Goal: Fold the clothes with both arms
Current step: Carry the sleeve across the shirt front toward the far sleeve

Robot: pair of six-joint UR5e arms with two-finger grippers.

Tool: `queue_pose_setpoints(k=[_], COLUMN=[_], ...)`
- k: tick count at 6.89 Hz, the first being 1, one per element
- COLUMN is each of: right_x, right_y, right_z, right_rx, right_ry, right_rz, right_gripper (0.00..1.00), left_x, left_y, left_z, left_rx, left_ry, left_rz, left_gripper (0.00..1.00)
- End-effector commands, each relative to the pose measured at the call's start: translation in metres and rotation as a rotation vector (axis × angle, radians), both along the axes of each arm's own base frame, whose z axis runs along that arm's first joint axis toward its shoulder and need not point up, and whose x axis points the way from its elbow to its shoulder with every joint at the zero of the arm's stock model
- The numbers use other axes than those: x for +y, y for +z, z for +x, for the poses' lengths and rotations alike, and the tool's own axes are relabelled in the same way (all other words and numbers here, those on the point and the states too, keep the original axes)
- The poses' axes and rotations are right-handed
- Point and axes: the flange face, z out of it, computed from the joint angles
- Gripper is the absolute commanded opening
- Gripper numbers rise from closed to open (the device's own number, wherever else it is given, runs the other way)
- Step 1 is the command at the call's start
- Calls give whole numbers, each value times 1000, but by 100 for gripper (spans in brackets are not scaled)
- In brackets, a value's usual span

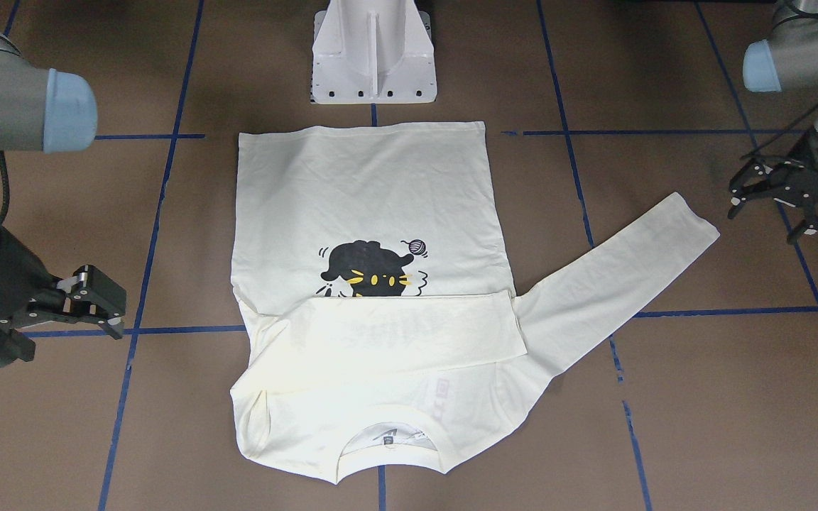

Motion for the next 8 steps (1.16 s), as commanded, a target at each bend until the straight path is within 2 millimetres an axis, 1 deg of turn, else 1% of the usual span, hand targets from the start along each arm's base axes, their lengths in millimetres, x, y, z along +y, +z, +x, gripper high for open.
queue_pose_setpoints(k=[1,2,3,4,5,6,8], right_x=[26,32,38,43,46,46,48], right_y=[22,24,27,29,28,32,30], right_z=[21,24,27,29,30,31,31], right_rx=[-2,0,0,-1,-3,1,-2], right_ry=[5,10,12,13,13,14,14], right_rz=[3,10,10,11,15,10,12], right_gripper=[100,100,100,100,100,100,100], left_x=[51,69,79,84,87,88,88], left_y=[28,39,46,49,50,51,52], left_z=[41,52,64,74,79,81,82], left_rx=[-25,-47,-46,-55,-65,-66,-71], left_ry=[115,142,174,192,197,203,202], left_rz=[20,32,42,46,52,51,52], left_gripper=[100,100,100,100,100,100,98])
